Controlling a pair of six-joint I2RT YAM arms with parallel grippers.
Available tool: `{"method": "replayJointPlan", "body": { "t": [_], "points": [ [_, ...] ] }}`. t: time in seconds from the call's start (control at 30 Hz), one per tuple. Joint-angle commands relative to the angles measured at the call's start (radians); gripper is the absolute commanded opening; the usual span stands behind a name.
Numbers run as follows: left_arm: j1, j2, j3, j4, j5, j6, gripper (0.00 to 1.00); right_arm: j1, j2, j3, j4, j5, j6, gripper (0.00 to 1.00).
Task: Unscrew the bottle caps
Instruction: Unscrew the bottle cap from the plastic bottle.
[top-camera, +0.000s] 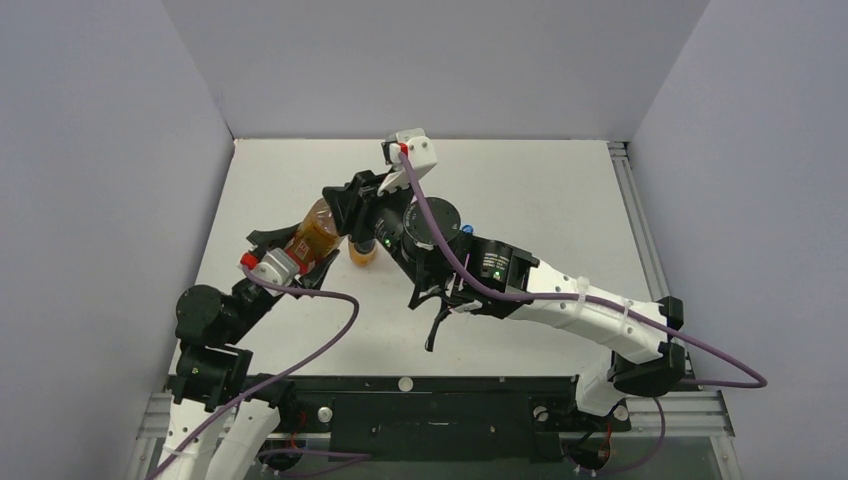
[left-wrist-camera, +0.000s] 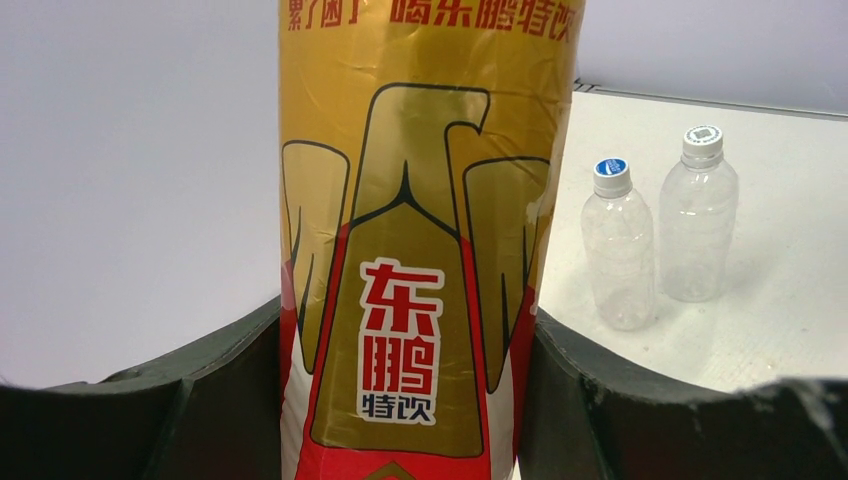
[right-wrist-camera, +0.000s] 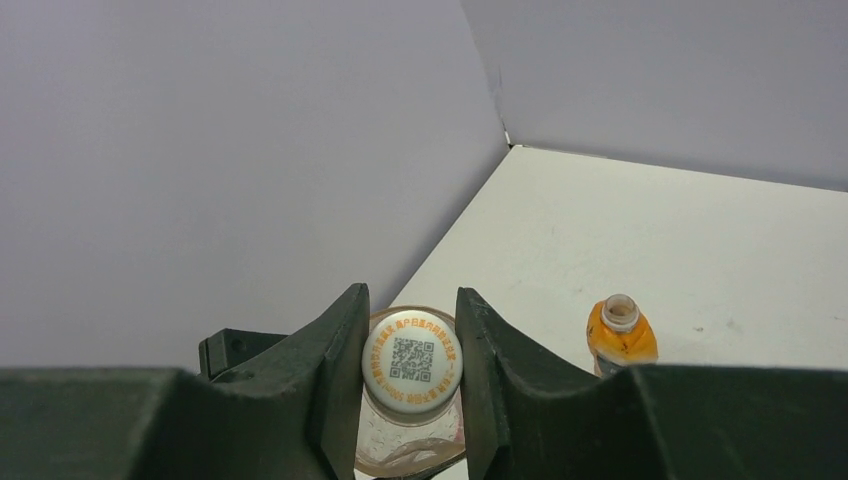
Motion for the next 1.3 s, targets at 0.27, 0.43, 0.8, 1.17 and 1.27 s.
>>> {"method": "replayJointPlan", "body": {
  "t": [0.27,0.43,0.8,1.17,1.27],
  "points": [
    [0.001,0.074,0.099,0.066,0.460,-0.474,0.00,-0.052,-0.178,-0.150,0.164,-0.347,-0.093,0.00],
    [0.001,0.135,0.126,0.205,0.664,-0.770,0.00,-0.068,-0.287,-0.246,0.201,-0.608,-0.155,0.00],
    [-0.013,0.150,0.131,0.340,0.682,-0.973,0.00,-0.131,-0.442,-0.459,0.391,-0.942,-0.088,0.00],
    [-0.014,0.153,0.159,0.219,0.649,-0.811,0.00,-0.131,-0.387,-0.366,0.317,-0.820,-0.086,0.55],
    [-0.014,0.151,0.164,0.169,0.583,-0.700,0.00,-0.114,-0.349,-0.290,0.236,-0.618,-0.083,0.78]
  ]
}}
